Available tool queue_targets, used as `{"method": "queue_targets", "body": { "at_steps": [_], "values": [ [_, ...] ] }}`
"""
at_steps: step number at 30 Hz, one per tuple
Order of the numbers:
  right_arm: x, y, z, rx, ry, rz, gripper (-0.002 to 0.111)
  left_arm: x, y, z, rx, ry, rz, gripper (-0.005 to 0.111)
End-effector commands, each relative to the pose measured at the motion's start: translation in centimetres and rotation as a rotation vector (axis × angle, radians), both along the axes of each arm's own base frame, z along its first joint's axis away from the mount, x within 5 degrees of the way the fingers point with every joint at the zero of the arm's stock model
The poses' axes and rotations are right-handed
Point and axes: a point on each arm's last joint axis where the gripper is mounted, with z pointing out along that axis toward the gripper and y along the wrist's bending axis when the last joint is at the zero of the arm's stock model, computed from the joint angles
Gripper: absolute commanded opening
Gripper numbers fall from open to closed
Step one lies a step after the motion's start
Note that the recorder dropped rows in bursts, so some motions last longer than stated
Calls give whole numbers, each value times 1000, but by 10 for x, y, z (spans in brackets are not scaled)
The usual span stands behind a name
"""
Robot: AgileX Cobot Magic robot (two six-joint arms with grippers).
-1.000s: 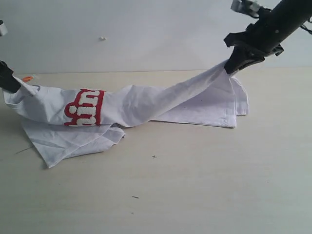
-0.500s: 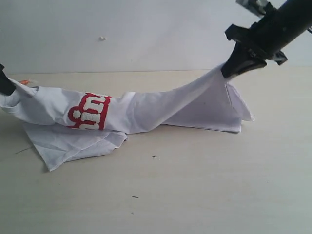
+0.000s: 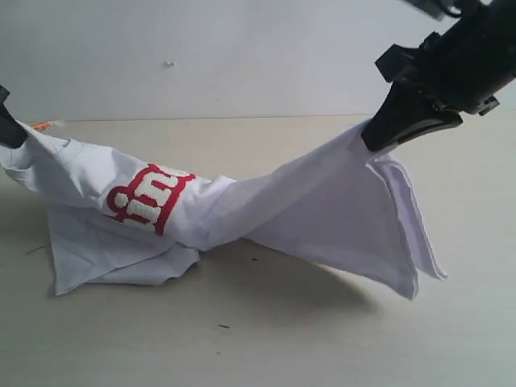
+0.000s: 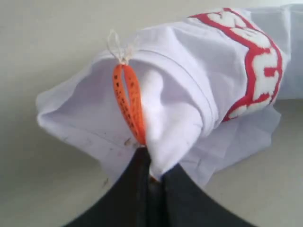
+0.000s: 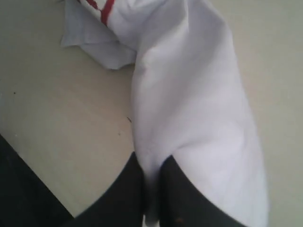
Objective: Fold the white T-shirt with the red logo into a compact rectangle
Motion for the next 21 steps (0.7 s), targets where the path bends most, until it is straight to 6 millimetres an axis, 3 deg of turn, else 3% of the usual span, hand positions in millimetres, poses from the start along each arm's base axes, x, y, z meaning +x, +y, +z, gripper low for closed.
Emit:
{"method": "queue_targets", "body": {
  "at_steps": [1,12,16,21],
  "values": [
    [-19,5,23,-13,-79,24,0,-33,2,18,139,53,88,0],
    [-25,5,24,1,-74,16,0,-124,-8,33,179,79,125,0],
    [-18,2,13,-49,-54,26,0,-128,-8,35,187,71,120,0],
    [13,-5,-41,-140,142,-5,0,-110,-5,2,173,191,113,0]
  ]
}}
